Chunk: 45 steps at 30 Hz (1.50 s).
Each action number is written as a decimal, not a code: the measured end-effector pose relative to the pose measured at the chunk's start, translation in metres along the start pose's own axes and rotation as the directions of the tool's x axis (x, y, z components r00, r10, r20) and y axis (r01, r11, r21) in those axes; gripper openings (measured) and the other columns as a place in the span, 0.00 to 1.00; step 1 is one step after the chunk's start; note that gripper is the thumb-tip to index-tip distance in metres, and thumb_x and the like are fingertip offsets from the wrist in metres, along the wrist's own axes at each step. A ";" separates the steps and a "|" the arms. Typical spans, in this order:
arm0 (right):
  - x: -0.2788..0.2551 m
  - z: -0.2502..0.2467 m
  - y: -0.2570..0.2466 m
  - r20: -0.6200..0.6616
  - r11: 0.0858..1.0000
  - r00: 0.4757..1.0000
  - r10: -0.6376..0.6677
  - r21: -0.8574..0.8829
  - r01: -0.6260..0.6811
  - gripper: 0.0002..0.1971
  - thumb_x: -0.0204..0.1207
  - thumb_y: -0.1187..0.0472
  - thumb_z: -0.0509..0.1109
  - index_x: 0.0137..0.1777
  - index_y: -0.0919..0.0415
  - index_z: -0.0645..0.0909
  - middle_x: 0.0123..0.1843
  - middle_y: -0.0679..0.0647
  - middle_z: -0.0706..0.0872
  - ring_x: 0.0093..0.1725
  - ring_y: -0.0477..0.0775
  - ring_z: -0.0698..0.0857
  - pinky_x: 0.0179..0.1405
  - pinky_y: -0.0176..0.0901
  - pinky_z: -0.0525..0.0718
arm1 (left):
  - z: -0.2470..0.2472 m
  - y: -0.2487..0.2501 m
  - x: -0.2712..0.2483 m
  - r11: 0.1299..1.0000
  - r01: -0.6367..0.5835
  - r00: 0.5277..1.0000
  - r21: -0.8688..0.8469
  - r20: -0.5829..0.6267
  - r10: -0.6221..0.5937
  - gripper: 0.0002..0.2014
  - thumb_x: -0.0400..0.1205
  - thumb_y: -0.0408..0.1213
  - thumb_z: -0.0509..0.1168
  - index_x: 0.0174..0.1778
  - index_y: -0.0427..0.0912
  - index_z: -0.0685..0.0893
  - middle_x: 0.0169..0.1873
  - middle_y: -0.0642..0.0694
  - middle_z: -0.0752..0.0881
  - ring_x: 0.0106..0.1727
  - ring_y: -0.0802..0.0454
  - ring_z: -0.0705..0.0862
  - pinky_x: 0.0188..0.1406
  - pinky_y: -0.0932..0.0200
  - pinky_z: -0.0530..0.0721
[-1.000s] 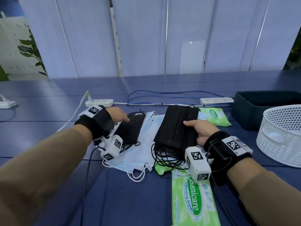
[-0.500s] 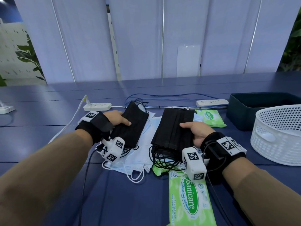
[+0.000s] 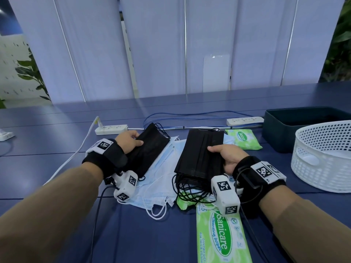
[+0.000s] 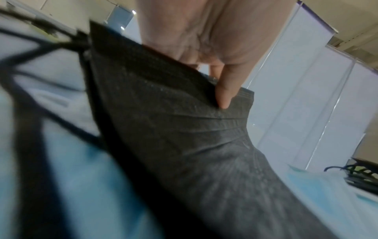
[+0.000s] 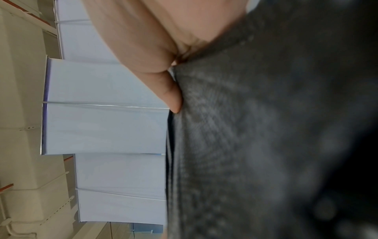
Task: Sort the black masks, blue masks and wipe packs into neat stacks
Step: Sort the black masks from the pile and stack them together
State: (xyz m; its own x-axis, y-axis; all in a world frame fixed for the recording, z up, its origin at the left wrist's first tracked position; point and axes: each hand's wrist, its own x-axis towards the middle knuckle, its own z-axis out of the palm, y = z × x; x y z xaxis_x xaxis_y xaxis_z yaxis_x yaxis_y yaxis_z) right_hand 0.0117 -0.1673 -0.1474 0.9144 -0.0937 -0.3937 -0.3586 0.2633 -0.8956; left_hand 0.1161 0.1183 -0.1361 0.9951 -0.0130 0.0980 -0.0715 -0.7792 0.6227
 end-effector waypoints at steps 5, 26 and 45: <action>0.002 0.000 0.000 -0.007 1.000 1.000 0.000 0.011 0.001 0.07 0.79 0.70 0.64 0.55 0.70 0.80 0.45 0.65 0.85 0.40 0.63 0.84 0.38 0.56 0.83 | -0.024 0.015 -0.006 0.937 0.017 0.999 -0.348 -0.024 -0.027 0.04 0.80 0.33 0.67 0.43 0.35 0.82 0.44 0.30 0.86 0.45 0.36 0.85 0.54 0.44 0.85; 0.002 0.000 -0.001 0.105 0.973 0.992 -0.073 0.226 0.048 0.18 0.82 0.51 0.63 0.55 0.65 0.84 0.41 0.61 0.91 0.36 0.56 0.91 0.36 0.50 0.90 | 0.065 0.130 -0.064 0.634 0.168 0.928 -0.755 0.338 0.156 0.14 0.84 0.21 0.55 0.63 0.38 0.74 0.43 0.38 0.84 0.38 0.46 0.84 0.38 0.52 0.86; -0.003 0.000 0.000 0.020 0.998 0.999 -0.044 0.040 0.043 0.06 0.80 0.66 0.65 0.47 0.68 0.82 0.39 0.62 0.87 0.38 0.61 0.85 0.35 0.53 0.83 | 0.007 0.027 -0.002 0.801 0.051 0.947 0.596 0.226 -0.228 0.23 0.73 0.55 0.72 0.26 0.38 0.78 0.29 0.44 0.79 0.36 0.46 0.77 0.35 0.59 0.70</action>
State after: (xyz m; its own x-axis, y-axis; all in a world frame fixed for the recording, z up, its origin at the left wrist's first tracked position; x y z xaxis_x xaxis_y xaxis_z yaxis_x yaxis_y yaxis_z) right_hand 0.0087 -0.1665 -0.1464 0.9330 -0.0857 -0.3496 -0.3110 0.2972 -0.9028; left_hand 0.1123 0.0928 -0.1250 0.9740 0.0238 -0.2253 0.0338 -0.9986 0.0409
